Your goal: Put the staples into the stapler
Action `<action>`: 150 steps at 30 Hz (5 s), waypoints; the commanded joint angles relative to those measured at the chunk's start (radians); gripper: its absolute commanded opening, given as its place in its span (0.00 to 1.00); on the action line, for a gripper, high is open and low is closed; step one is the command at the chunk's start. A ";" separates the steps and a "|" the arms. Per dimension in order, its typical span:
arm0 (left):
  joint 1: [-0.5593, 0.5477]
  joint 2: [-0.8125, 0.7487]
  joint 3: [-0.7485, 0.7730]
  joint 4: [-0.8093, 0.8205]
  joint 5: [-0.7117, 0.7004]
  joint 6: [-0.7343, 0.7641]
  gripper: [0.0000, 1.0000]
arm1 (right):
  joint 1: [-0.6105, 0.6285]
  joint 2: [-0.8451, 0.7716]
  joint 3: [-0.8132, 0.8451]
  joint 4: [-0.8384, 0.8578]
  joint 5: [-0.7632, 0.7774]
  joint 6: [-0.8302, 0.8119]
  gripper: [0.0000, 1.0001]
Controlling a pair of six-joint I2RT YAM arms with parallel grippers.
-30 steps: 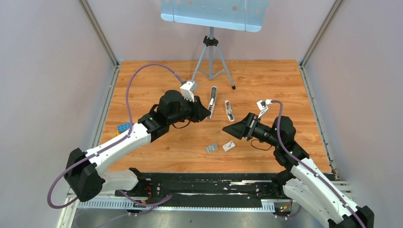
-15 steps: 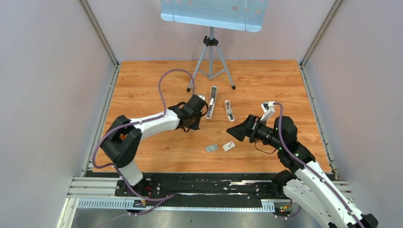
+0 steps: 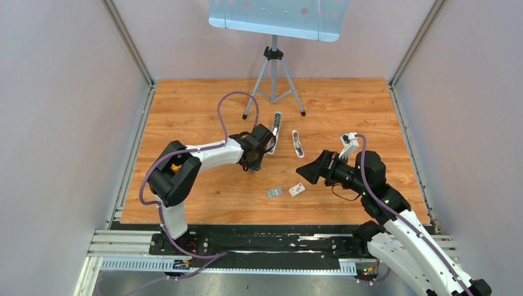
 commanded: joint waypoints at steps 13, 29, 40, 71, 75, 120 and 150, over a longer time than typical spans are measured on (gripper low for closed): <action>0.011 0.032 0.036 -0.054 0.022 -0.037 0.33 | 0.009 -0.014 0.027 -0.030 0.031 -0.030 1.00; 0.026 0.035 0.056 -0.058 0.046 -0.041 0.20 | 0.010 -0.025 0.027 -0.052 0.045 -0.047 1.00; 0.026 0.024 0.175 -0.086 0.041 -0.028 0.18 | 0.009 -0.011 -0.010 -0.065 0.072 -0.065 1.00; 0.026 0.181 0.377 0.074 -0.029 -0.020 0.17 | 0.009 0.074 0.031 -0.104 0.126 -0.139 1.00; 0.026 0.189 0.366 0.100 -0.005 -0.011 0.17 | 0.009 0.075 0.034 -0.105 0.125 -0.141 1.00; 0.024 0.230 0.326 0.132 0.014 0.002 0.16 | 0.008 0.061 0.030 -0.111 0.129 -0.147 1.00; 0.026 0.162 0.312 0.124 0.040 -0.020 0.37 | 0.008 0.092 0.037 -0.111 0.163 -0.138 1.00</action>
